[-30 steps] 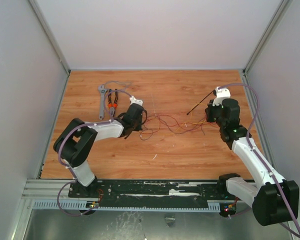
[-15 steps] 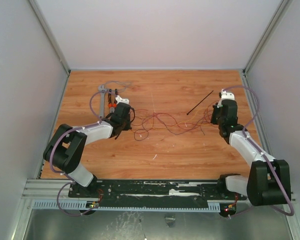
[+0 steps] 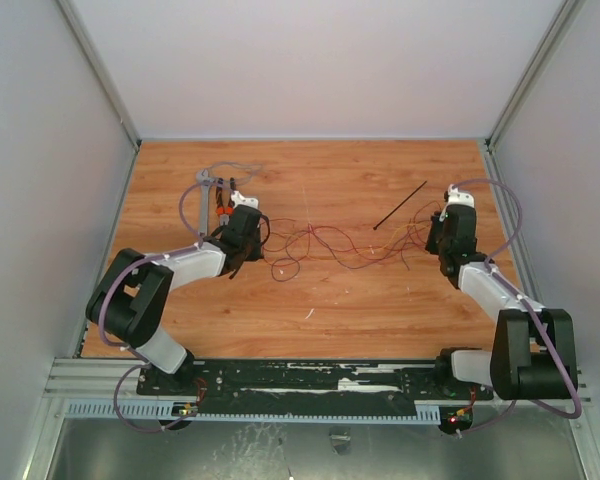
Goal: Zip-tie the wires
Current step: Place the cable at the center of the board, then pick up the cable at the center of the board.
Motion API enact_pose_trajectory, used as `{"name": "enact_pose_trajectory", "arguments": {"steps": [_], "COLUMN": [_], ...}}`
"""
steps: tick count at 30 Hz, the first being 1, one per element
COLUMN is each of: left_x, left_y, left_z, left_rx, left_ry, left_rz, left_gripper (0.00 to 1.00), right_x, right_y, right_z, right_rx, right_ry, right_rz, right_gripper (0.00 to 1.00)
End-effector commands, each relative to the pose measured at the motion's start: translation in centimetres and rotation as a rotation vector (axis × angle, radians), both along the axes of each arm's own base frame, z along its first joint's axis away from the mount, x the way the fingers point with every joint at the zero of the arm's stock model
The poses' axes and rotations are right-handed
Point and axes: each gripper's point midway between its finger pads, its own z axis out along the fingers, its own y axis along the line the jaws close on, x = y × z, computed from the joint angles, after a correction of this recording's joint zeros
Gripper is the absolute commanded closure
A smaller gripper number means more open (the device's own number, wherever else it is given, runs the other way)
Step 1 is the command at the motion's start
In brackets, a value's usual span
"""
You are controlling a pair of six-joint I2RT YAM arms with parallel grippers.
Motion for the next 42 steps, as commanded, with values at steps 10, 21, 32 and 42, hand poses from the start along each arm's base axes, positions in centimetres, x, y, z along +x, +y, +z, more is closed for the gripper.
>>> {"name": "enact_pose_trajectory", "arguments": {"steps": [10, 21, 32, 42], "left_x": [3.7, 8.3, 16.9, 24.6], "left_y": [1.1, 3.8, 7.4, 12.9], "left_z": [11.4, 17.4, 14.8, 9.2], "left_rx": [-0.155, -0.205, -0.077, -0.057], "left_ry": [-0.246, -0.356, -0.272, -0.168], "left_rz": [0.034, 0.085, 0.186, 0.309], "left_gripper": [0.44, 0.31, 0.27, 0.27], "right_x": [0.5, 0.7, 3.9, 3.7], "right_y": [1.4, 2.2, 4.1, 3.4], "right_z": [2.6, 5.8, 11.4, 10.4], "right_rx": [0.055, 0.074, 0.153, 0.121], "right_ry": [-0.085, -0.149, -0.289, -0.276], "right_rz": [0.074, 0.121, 0.184, 0.166], "right_gripper": [0.50, 0.28, 0.23, 0.22]}}
